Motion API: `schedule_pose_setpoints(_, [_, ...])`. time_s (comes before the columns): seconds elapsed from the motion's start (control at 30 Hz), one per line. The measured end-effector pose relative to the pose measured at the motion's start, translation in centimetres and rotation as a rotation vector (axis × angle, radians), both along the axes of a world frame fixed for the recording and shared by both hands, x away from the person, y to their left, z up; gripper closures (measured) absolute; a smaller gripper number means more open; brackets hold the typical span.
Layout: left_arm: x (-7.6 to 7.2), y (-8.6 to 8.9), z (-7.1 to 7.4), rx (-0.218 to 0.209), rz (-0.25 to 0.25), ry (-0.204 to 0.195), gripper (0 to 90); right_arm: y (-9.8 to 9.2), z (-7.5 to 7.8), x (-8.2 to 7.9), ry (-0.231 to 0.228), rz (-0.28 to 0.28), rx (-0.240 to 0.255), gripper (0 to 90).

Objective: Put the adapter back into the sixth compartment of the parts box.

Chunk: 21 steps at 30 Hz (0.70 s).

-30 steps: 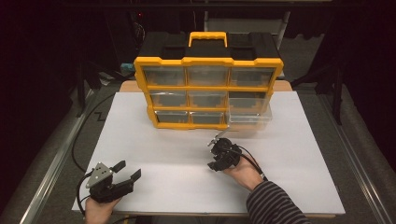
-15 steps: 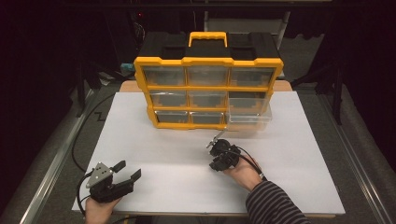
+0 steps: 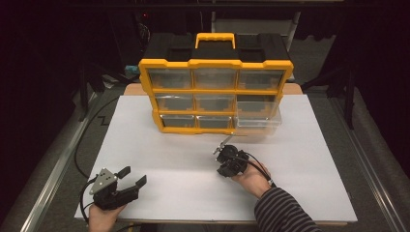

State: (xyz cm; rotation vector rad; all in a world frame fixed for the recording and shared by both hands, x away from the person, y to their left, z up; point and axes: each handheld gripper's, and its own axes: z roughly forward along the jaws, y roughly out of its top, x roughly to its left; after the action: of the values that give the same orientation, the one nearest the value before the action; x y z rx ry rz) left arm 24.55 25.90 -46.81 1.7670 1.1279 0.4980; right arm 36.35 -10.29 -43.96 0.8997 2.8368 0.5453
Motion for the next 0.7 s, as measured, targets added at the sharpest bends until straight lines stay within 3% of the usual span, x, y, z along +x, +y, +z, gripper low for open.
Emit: schedule_pose_setpoints(0.7, [0.0,0.0,0.0,0.002,0.002,0.001,29.0,-2.5,1.1,-0.8,-0.003,-0.02,0.032,77.1])
